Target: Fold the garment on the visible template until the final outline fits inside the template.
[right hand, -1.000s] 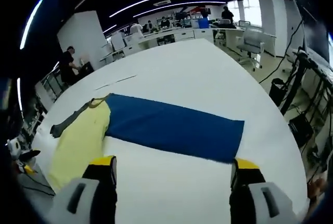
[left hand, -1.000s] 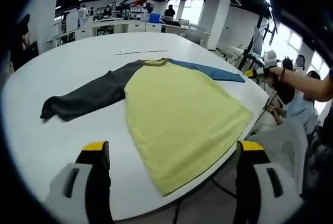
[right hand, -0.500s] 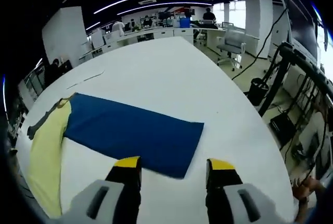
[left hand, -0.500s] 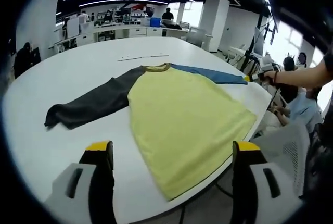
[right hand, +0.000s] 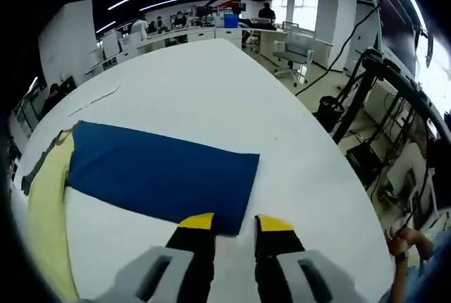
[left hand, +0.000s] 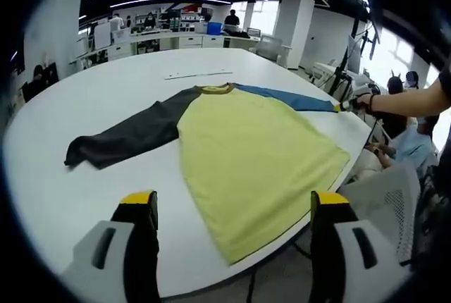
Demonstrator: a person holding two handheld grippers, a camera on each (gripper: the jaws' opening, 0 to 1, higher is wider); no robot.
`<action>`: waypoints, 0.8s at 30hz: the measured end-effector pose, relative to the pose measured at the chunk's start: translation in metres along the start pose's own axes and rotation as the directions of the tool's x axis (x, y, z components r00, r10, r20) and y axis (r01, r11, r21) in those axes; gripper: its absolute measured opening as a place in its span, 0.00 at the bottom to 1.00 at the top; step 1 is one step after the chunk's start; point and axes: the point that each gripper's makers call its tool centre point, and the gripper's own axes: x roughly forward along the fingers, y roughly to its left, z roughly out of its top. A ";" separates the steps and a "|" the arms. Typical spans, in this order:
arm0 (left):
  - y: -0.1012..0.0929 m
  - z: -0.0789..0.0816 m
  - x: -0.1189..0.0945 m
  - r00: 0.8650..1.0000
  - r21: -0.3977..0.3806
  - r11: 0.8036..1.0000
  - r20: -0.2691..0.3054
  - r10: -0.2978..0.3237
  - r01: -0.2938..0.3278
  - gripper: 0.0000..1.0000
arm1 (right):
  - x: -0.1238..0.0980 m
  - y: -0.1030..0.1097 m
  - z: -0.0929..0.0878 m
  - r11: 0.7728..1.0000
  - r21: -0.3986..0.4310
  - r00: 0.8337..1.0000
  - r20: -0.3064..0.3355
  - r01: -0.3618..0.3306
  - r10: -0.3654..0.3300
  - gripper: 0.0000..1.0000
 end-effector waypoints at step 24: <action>0.005 0.001 -0.003 1.000 0.000 1.000 0.016 0.021 -0.021 0.88 | -0.003 0.006 0.004 0.998 0.028 0.996 -0.066 -0.056 0.058 0.00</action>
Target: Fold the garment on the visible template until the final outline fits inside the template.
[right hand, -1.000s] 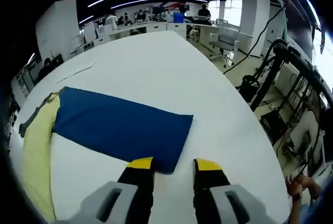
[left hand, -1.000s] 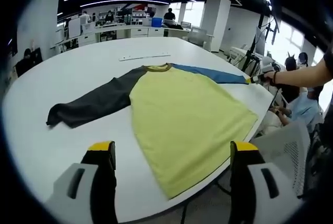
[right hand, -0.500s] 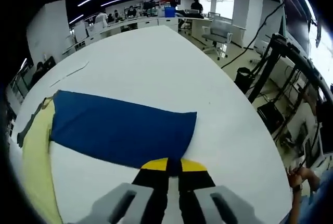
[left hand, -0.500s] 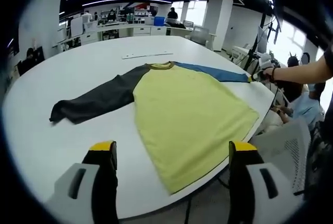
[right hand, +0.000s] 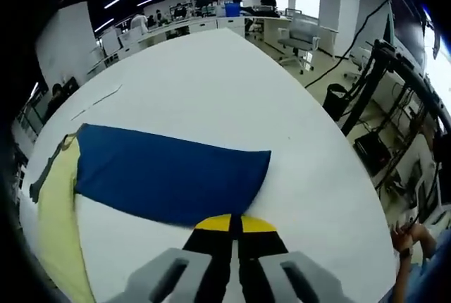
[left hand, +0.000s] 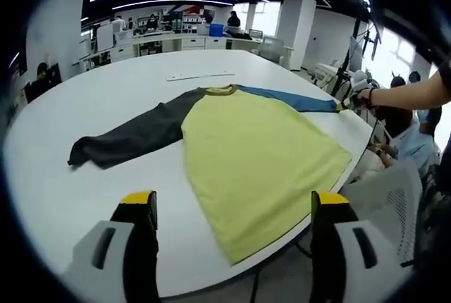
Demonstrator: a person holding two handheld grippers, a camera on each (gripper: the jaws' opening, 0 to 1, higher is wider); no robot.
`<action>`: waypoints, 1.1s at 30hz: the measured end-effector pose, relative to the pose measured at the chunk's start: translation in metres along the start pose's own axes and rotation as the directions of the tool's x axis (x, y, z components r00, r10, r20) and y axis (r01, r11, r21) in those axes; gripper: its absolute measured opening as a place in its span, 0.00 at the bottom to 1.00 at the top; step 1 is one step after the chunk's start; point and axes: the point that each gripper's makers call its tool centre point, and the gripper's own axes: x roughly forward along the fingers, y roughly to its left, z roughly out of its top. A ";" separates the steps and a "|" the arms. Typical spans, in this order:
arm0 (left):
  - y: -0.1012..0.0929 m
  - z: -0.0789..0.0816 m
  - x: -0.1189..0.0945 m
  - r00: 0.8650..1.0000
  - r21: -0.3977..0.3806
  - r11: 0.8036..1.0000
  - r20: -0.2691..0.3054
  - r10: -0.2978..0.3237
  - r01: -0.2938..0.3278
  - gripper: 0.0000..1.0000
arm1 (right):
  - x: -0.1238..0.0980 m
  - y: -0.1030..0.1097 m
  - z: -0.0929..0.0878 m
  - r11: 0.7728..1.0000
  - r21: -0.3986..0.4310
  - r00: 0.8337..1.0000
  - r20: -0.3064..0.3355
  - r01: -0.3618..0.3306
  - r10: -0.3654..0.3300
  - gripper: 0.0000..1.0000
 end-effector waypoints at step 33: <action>0.002 -0.002 -0.002 1.000 0.005 1.000 -0.003 -0.019 0.019 0.89 | -0.016 0.109 0.073 0.976 -0.119 0.978 0.082 -0.183 0.193 0.00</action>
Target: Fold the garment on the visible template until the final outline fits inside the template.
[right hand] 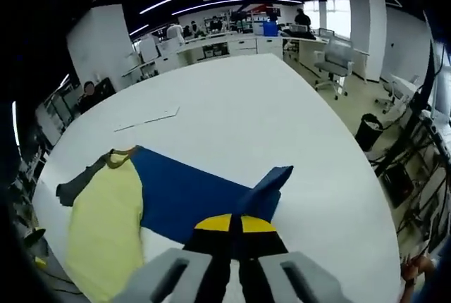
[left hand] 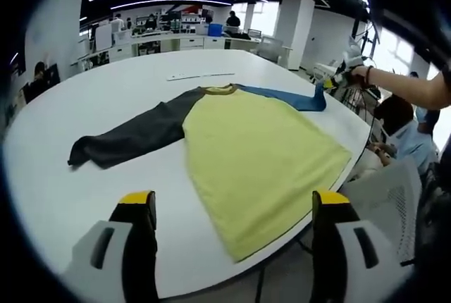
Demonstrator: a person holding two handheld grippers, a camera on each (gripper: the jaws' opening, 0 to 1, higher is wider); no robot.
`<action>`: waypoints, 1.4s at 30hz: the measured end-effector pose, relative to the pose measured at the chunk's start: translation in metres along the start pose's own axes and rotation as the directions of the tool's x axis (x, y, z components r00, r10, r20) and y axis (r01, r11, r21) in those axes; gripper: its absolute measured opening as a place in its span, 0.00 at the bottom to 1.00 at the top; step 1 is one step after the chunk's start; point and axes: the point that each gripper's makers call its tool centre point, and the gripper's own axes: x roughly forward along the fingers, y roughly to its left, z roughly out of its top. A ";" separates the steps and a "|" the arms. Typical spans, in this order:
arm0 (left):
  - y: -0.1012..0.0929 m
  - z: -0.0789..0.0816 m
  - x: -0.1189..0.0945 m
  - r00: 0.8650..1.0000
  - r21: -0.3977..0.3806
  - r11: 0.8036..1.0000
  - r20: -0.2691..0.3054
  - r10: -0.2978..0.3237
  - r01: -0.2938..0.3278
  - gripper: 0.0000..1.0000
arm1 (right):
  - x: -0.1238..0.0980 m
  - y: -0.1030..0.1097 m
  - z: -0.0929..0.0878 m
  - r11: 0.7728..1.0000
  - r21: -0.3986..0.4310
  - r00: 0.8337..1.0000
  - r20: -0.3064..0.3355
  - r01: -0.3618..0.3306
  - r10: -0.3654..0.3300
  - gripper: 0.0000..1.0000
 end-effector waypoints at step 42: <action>-0.004 -0.005 -0.001 1.000 0.012 1.000 -0.008 -0.017 0.017 0.91 | 0.037 0.168 0.025 0.951 -0.224 0.977 -0.072 -0.211 0.200 0.00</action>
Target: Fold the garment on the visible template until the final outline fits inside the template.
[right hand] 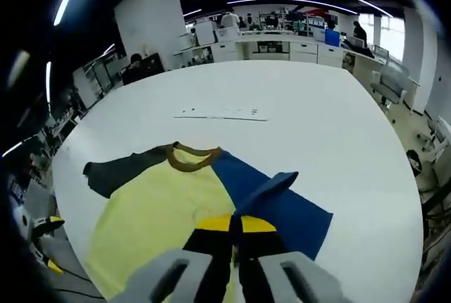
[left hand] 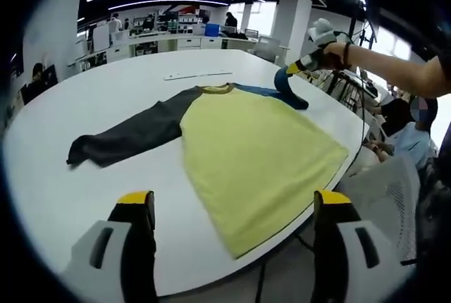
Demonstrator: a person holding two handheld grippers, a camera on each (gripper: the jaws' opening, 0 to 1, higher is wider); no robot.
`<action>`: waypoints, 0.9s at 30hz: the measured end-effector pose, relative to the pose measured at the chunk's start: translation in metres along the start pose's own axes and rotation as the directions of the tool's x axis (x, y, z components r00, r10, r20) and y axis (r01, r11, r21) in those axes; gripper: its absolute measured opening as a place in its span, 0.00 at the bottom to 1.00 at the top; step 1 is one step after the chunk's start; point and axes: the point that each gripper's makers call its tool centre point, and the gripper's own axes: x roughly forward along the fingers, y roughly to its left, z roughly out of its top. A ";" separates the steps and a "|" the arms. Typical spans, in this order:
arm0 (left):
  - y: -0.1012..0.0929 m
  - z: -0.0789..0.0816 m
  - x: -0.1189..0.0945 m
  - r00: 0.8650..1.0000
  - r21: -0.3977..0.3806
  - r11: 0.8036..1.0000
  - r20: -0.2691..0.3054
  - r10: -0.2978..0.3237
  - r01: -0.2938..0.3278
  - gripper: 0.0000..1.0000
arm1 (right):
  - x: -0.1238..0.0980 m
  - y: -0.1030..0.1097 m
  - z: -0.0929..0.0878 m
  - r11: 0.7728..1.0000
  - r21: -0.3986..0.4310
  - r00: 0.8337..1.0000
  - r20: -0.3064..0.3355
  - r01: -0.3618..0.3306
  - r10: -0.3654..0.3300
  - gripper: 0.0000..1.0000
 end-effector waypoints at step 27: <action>-0.004 0.005 0.001 0.999 -0.005 1.000 0.037 -0.030 0.030 0.92 | 0.031 0.072 0.016 0.987 -0.136 0.996 -0.050 -0.081 0.075 0.00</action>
